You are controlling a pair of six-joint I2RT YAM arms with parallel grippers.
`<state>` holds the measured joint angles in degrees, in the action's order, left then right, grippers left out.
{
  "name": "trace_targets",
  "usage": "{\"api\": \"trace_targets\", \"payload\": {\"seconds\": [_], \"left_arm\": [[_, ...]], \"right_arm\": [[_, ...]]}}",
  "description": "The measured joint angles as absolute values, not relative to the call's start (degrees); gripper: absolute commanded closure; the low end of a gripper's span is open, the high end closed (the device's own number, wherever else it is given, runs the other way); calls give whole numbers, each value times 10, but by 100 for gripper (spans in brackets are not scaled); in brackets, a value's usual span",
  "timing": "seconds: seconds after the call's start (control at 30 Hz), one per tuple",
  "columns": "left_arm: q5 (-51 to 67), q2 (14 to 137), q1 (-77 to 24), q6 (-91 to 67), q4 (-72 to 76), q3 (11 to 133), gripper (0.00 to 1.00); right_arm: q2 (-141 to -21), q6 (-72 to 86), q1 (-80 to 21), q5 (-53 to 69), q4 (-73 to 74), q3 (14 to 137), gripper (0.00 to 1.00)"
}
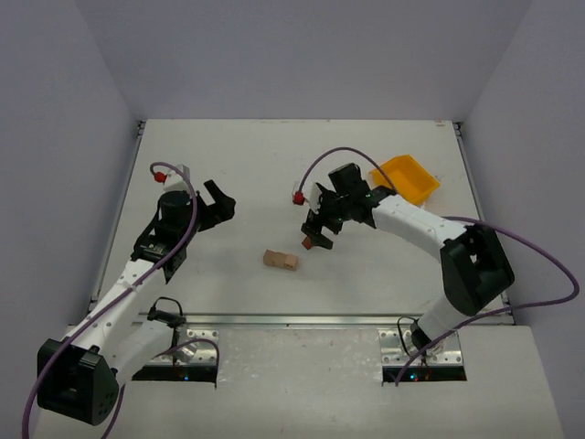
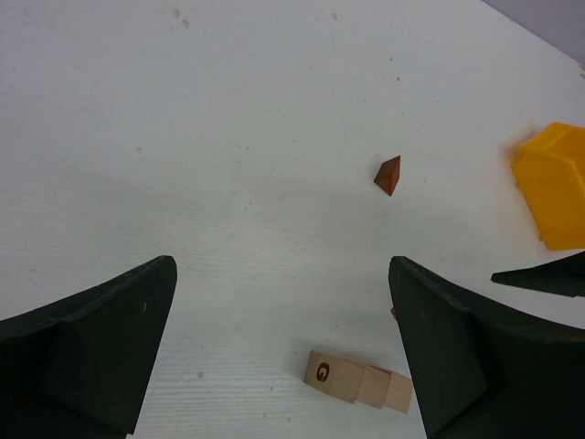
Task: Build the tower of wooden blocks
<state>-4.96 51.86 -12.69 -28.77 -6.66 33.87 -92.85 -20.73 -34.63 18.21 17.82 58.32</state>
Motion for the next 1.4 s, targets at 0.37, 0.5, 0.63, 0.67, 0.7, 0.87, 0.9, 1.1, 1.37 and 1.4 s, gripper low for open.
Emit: {"api": "trace_targets", "payload": {"seconds": [0.37, 0.5, 0.63, 0.67, 0.7, 0.87, 0.9, 1.1, 1.37, 1.4], "left_arm": [[-76, 532, -127, -287, -68, 339, 0], [-84, 556, -127, -286, -72, 343, 0], [-95, 575, -127, -285, -77, 346, 0], [-98, 578, -127, -285, -78, 346, 0], [-101, 580, -127, -285, -80, 346, 0], [-113, 581, -127, -285, -82, 346, 0], [-114, 581, -127, -285, -82, 346, 0], [-116, 582, -127, -285, -83, 349, 0], [-121, 593, -127, -285, -84, 350, 0], [-121, 595, -127, -285, -84, 350, 0]], "right_arm": [[-1059, -661, -302, 349, 489, 845, 1], [-1076, -758, -302, 346, 546, 821, 1], [-1091, -806, -305, 340, 579, 825, 7], [-1100, -811, -305, 338, 579, 830, 8], [-1109, -812, -306, 337, 573, 832, 8], [-1143, -802, -311, 330, 517, 820, 13], [-1146, -800, -312, 328, 508, 817, 13], [-1156, -790, -316, 319, 473, 816, 20], [-1192, -785, -316, 310, 468, 829, 36], [-1194, -784, -316, 308, 468, 829, 38]]}}
